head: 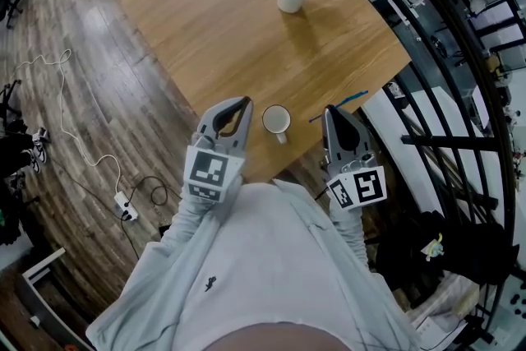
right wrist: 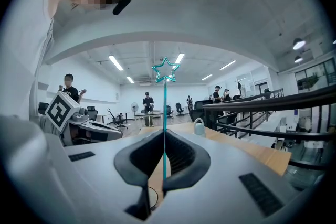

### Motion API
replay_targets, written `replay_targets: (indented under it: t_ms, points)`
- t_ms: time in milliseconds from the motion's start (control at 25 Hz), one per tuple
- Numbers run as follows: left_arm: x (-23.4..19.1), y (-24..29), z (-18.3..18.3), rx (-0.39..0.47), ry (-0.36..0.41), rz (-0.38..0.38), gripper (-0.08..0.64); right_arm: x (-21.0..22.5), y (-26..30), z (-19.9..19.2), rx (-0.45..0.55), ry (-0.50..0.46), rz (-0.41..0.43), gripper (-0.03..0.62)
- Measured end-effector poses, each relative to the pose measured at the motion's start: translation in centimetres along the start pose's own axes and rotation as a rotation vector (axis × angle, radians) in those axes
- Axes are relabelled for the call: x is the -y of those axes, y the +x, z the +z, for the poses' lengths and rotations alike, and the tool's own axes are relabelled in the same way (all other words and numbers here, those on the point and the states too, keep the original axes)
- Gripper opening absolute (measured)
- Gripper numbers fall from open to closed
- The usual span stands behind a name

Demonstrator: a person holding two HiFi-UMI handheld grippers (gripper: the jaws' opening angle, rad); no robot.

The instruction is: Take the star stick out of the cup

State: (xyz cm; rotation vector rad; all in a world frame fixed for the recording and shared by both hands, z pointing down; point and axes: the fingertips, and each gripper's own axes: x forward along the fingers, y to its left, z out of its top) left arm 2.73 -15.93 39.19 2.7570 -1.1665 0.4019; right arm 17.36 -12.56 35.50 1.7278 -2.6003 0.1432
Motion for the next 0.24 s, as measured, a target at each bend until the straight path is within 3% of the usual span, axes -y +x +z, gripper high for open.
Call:
replay_targets:
  t_ms: [240]
  points:
    - [0.29, -0.22, -0.5, -0.011, -0.01, 0.002, 0.02, -0.36, 0.07, -0.21, 0.002, 0.01, 0.017, 0.02]
